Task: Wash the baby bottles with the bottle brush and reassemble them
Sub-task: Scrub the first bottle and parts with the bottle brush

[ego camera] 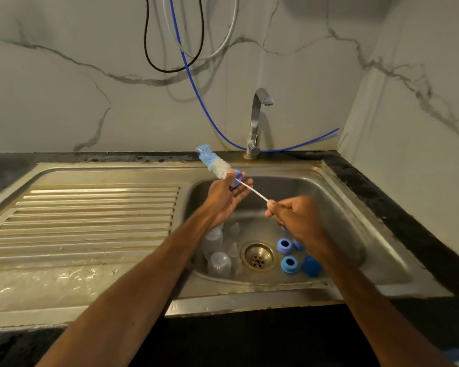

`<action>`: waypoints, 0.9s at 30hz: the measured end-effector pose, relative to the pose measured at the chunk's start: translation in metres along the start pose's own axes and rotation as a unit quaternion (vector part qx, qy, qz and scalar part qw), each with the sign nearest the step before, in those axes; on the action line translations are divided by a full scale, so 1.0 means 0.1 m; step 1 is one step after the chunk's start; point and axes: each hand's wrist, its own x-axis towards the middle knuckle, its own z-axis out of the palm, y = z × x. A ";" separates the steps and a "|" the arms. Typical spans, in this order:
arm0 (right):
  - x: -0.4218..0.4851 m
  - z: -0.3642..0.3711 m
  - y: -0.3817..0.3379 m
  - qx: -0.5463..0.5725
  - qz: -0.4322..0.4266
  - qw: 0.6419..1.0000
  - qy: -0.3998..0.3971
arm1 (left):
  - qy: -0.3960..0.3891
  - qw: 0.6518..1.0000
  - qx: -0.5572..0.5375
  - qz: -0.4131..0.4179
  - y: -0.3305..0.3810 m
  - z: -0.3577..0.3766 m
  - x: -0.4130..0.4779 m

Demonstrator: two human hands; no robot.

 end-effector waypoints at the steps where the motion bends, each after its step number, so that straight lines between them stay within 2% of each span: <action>1: -0.02 0.05 0.00 0.016 0.016 1.000 -0.006 | -0.007 1.000 -0.009 0.008 0.03 -0.03 0.03; 3: -0.11 0.12 0.01 0.083 0.098 0.990 -0.061 | -0.009 0.998 -0.058 0.021 0.13 -0.15 0.10; 6: -0.25 0.08 0.08 0.185 0.249 0.930 -0.195 | -0.005 0.995 -0.104 0.007 0.28 -0.32 0.17; 9: -0.22 -0.11 0.13 0.303 0.315 0.852 -0.287 | 0.018 0.994 -0.109 0.018 0.33 -0.40 0.23; 10: -0.23 -0.19 0.13 0.326 0.325 0.835 -0.300 | 0.021 0.992 -0.120 0.025 0.36 -0.42 0.24; 11: -0.25 -0.26 0.13 0.329 0.326 0.833 -0.304 | 0.030 0.991 -0.129 0.030 0.38 -0.45 0.26; 12: -0.28 -0.31 0.15 0.303 0.308 0.853 -0.293 | 0.036 0.989 -0.140 0.033 0.41 -0.48 0.27; 13: -0.32 -0.35 0.16 0.248 0.270 0.892 -0.266 | 0.044 0.988 -0.140 0.037 0.43 -0.49 0.28; 15: -0.42 -0.38 0.17 0.127 0.160 0.957 -0.205 | 0.051 0.990 -0.118 0.051 0.42 -0.49 0.29; 17: -0.47 -0.37 0.19 0.071 0.064 0.985 -0.146 | 0.056 0.993 -0.086 0.055 0.38 -0.48 0.28; 20: -0.47 -0.39 0.30 0.012 -0.065 0.996 -0.053 | 0.071 0.994 -0.039 0.073 0.38 -0.46 0.25; 22: -0.45 -0.41 0.38 -0.056 -0.148 0.987 -0.025 | 0.105 0.989 0.012 0.099 0.38 -0.47 0.29; 25: -0.42 -0.40 0.44 -0.120 -0.196 0.973 -0.002 | 0.145 0.963 0.130 0.185 0.36 -0.52 0.34; 27: -0.42 -0.37 0.41 -0.152 -0.194 0.969 -0.005 | 0.160 0.924 0.240 0.250 0.33 -0.56 0.33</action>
